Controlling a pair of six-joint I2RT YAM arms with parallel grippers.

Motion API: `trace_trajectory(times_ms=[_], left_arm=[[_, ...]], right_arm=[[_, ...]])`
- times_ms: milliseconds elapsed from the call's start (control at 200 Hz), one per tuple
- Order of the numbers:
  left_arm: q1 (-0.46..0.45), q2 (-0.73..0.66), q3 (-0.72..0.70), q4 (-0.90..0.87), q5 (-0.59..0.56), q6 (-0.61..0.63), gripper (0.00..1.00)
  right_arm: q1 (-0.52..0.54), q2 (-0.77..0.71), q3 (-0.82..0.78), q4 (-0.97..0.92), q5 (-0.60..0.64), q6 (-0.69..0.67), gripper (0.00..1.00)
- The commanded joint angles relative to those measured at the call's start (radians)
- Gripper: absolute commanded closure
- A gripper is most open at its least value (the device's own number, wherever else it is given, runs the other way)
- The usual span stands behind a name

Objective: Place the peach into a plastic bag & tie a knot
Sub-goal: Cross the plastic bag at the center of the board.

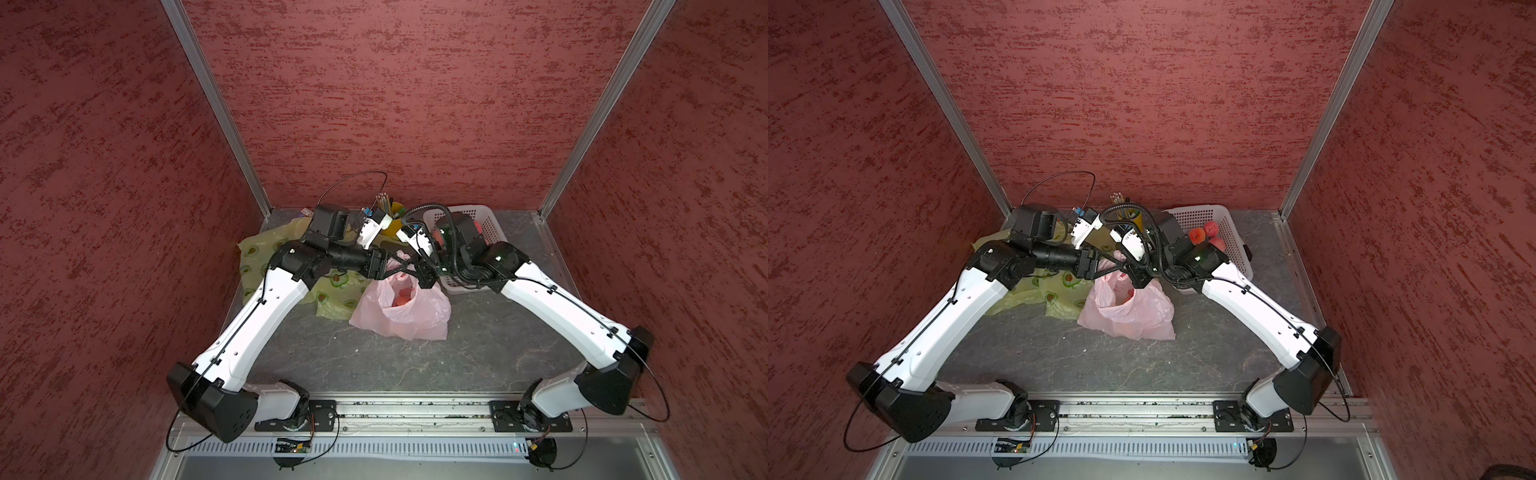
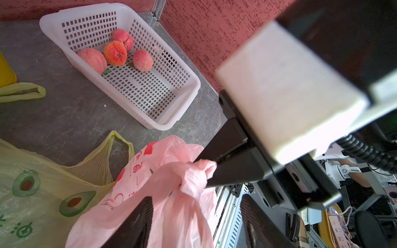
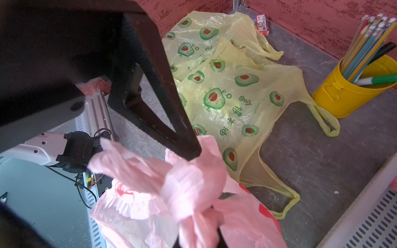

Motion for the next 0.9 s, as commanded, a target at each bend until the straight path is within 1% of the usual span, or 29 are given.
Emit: trace_trajectory(times_ms=[0, 165, 255, 326, 386, 411, 456, 506, 581, 591, 746, 897], left_arm=[[0.005, -0.027, -0.031, -0.035, -0.024, 0.034, 0.32], [0.001, -0.057, -0.075, -0.039, -0.043, 0.044, 0.31], [-0.007, -0.066, -0.087, -0.047, -0.076, 0.056, 0.31], [-0.009, -0.067, -0.092, -0.043, -0.089, 0.063, 0.33], [-0.014, -0.07, -0.103, -0.023, -0.088, 0.065, 0.41], [-0.017, -0.069, -0.107, -0.016, -0.09, 0.067, 0.48], [-0.023, -0.07, -0.113, -0.002, -0.093, 0.072, 0.64], [-0.032, -0.074, -0.117, 0.011, -0.105, 0.074, 0.8], [-0.038, -0.084, -0.124, 0.026, -0.103, 0.079, 0.98], [-0.038, -0.085, -0.124, 0.025, -0.102, 0.08, 1.0], [-0.041, -0.101, -0.113, -0.032, -0.087, 0.11, 1.0], [-0.038, -0.103, -0.093, -0.102, -0.043, 0.134, 1.0]], right_arm=[[0.0, -0.036, -0.006, 0.039, 0.013, 0.006, 1.0], [-0.001, -0.036, -0.011, 0.033, 0.007, 0.004, 1.0], [-0.001, -0.036, -0.013, 0.031, -0.004, 0.004, 1.0], [-0.001, -0.036, -0.013, 0.029, -0.015, 0.004, 1.0], [0.0, -0.036, -0.013, 0.029, -0.021, 0.006, 1.0], [-0.002, -0.036, -0.012, 0.028, -0.023, 0.007, 1.0], [-0.002, -0.036, -0.014, 0.025, -0.024, 0.006, 1.0], [-0.001, -0.036, -0.016, 0.022, -0.022, 0.006, 1.0], [-0.002, -0.036, -0.02, 0.017, -0.013, 0.007, 1.0], [0.0, -0.056, -0.021, 0.017, -0.01, 0.007, 1.0], [-0.002, -0.079, -0.043, 0.021, 0.051, 0.014, 1.0], [-0.006, -0.096, -0.058, 0.029, 0.082, 0.016, 0.96]])
